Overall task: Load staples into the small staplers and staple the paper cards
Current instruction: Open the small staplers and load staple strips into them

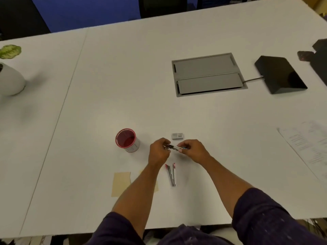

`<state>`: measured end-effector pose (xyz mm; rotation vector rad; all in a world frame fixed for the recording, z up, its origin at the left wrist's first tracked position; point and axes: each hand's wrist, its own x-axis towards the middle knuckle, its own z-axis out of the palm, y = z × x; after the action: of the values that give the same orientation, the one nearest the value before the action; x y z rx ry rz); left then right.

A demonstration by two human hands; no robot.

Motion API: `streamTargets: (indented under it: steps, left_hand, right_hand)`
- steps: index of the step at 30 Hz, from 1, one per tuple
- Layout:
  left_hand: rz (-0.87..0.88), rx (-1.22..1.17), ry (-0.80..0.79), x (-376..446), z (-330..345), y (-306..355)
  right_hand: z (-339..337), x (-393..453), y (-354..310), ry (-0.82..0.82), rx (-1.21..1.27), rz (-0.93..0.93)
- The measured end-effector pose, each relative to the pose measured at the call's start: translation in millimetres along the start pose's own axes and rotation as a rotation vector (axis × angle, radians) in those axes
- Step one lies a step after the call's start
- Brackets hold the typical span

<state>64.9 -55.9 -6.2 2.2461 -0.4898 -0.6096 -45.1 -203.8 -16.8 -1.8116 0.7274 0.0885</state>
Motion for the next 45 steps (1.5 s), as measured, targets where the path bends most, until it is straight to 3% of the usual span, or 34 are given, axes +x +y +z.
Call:
streamTargets:
  steps: [9,15,19,25,32,38,45]
  left_hand:
    - [0.239,0.527,-0.142,2,-7,-9]
    - [0.448,0.743,-0.125,0,-7,-14]
    - [0.332,0.57,-0.037,-1,-5,-13]
    - [0.136,0.307,-0.024,7,-7,-9]
    - [0.202,0.558,-0.172,11,-8,-13]
    - [0.406,0.854,-0.225,7,-3,-16]
    - [0.448,0.893,-0.203,11,-4,-10]
  right_hand:
    - [4,7,-3,-0.002,-0.636,-0.295]
    - [9,3,1,0.122,-0.754,-0.429]
    - [10,5,1,0.137,-0.589,-0.278]
    - [3,5,5,0.111,-0.03,-0.083]
    - [1,5,17,0.077,0.212,0.098]
    - [5,4,27,0.086,0.304,0.176]
    - [3,6,24,0.144,0.442,0.233]
